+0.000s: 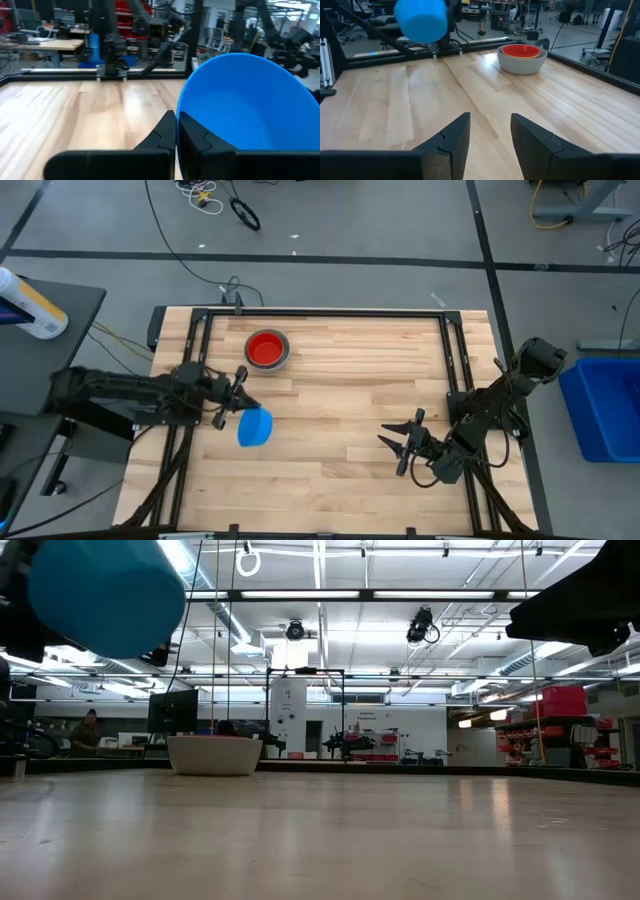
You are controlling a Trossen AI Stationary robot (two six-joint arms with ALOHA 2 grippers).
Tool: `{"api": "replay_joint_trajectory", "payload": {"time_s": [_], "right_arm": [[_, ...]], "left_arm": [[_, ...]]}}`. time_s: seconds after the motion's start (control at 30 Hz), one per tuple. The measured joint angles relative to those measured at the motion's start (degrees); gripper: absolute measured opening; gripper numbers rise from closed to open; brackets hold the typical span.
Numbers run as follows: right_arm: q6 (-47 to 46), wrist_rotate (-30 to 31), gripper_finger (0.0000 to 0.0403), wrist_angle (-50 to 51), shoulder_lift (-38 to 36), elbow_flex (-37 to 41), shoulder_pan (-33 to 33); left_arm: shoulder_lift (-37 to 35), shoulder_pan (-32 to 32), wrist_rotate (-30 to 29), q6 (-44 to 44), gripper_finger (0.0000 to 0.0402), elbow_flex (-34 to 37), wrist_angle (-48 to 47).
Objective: Nest bowls inside each other
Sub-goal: Stack the light blue bowl on the red bowl
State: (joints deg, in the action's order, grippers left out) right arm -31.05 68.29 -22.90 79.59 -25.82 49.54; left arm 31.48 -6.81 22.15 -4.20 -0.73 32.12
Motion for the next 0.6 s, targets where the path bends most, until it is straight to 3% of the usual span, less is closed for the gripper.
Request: {"api": "replay_joint_trajectory", "payload": {"time_s": [0.17,0.6], "right_arm": [[0.0,0.0,0.0154,0.01,0.0,0.0,0.0],[0.0,0.0,0.0158,0.29,0.0,0.0,0.0]], "left_arm": [[0.8,-6.63,3.87,-1.59,0.0005,0.0,-0.17],[9.03,-19.78,1.08,-0.99,0.0005,-2.89,-0.16]]}}
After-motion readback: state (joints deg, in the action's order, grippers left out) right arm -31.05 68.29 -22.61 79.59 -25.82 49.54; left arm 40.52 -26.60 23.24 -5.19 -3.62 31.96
